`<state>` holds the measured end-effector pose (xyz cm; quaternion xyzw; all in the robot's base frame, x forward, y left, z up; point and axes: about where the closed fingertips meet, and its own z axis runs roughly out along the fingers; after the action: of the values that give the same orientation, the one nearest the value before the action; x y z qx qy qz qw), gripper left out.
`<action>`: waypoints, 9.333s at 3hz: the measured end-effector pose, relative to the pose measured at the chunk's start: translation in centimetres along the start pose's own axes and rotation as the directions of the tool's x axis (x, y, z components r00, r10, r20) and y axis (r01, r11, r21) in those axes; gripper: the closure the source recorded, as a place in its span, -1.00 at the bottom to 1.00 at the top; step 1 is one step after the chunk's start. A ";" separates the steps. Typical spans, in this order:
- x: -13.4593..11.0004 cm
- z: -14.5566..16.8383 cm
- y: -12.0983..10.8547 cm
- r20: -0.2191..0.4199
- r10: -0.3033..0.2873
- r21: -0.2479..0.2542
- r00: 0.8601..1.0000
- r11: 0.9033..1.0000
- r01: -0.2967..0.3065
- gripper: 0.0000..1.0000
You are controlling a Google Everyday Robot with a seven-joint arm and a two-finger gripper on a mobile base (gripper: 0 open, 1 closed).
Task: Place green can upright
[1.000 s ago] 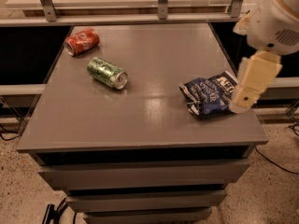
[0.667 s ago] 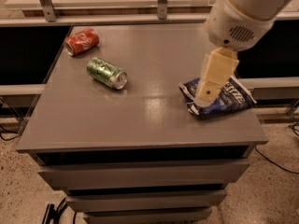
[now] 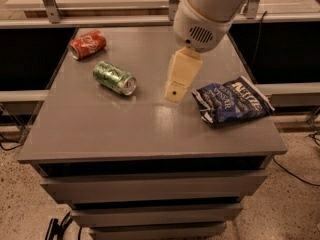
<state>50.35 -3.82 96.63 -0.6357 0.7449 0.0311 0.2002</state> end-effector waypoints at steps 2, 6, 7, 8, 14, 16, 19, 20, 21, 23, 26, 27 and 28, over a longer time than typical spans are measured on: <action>-4.3 2.5 0.0 0.034 -0.014 -0.018 0.999 1.000 0.014 -1.00; -10.3 8.6 -3.6 -0.073 -0.031 -0.044 0.997 0.999 0.028 -1.00; -13.0 9.7 -4.5 -0.071 -0.021 -0.039 0.997 0.999 0.018 -1.00; -13.0 9.7 -4.5 -0.071 -0.021 -0.039 0.997 0.999 0.018 -1.00; -15.8 12.4 -5.4 -0.118 0.011 -0.070 0.993 0.997 -0.020 -1.00; -17.1 12.6 -3.9 -0.062 -0.261 -0.191 0.963 0.950 0.245 -1.00; -14.8 11.1 -3.4 -0.049 -0.309 -0.104 0.950 0.947 0.303 -1.00; -13.5 10.5 -3.1 -0.024 -0.414 -0.090 0.910 0.907 0.410 -1.00; -12.3 10.3 -1.8 0.010 -0.565 -0.081 0.825 0.822 0.564 -1.00; -12.3 10.3 -1.7 0.017 -0.638 -0.079 0.769 0.766 0.638 -1.00; -12.3 10.1 -1.1 -0.013 -0.914 0.014 0.406 0.405 0.914 -1.00; -12.3 10.1 -1.0 -0.015 -0.949 0.011 0.314 0.314 0.949 -1.00; -12.4 10.8 -1.5 -0.025 -0.960 0.005 0.279 0.279 0.960 -1.00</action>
Offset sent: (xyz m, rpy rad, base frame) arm 0.0224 0.0731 -0.0214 0.0278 0.0198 0.0339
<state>55.99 10.78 91.20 -0.9538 0.2162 -0.1080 0.1784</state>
